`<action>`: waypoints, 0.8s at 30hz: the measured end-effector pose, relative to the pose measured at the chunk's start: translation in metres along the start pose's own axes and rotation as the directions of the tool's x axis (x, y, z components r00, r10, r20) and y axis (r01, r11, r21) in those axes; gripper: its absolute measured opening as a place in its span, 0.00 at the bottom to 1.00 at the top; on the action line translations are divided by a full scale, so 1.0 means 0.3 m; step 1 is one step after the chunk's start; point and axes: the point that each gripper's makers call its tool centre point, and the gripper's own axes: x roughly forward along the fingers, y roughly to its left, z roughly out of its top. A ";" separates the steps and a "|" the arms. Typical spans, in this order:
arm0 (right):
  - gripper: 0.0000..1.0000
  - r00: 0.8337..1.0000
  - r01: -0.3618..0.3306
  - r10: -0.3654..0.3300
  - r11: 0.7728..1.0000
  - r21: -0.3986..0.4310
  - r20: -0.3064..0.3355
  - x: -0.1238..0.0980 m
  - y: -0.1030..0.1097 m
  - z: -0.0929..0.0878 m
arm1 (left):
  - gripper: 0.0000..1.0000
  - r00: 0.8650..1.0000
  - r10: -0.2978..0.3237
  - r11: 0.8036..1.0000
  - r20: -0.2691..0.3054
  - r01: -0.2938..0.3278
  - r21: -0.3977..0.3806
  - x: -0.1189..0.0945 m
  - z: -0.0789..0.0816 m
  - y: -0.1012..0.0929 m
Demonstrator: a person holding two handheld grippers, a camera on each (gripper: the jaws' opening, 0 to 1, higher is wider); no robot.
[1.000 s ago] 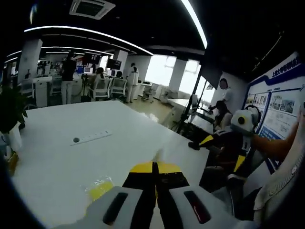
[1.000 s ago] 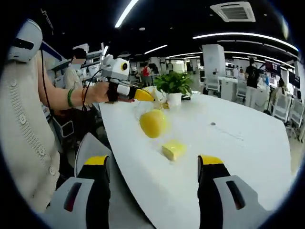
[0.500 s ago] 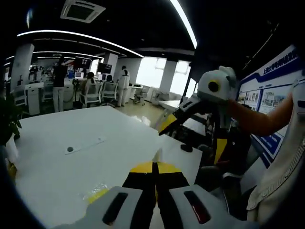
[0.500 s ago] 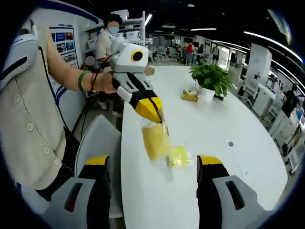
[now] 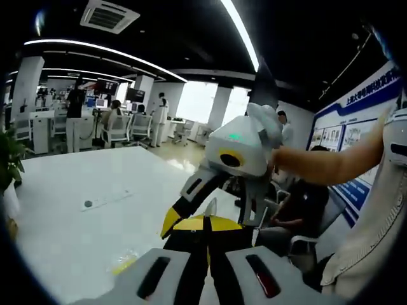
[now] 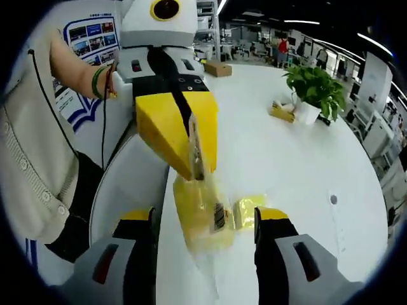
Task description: Compare the silicone blocks by pressing each to a similar depth, holding the contact briefly, and releasing to observe deformation and rebound differences across the visible hardness samples.
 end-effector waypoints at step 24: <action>0.20 1.000 -0.019 0.018 0.999 0.047 0.004 -0.005 0.090 0.013 | 0.00 0.998 -0.052 0.998 0.022 0.051 0.049 -0.017 0.028 -0.095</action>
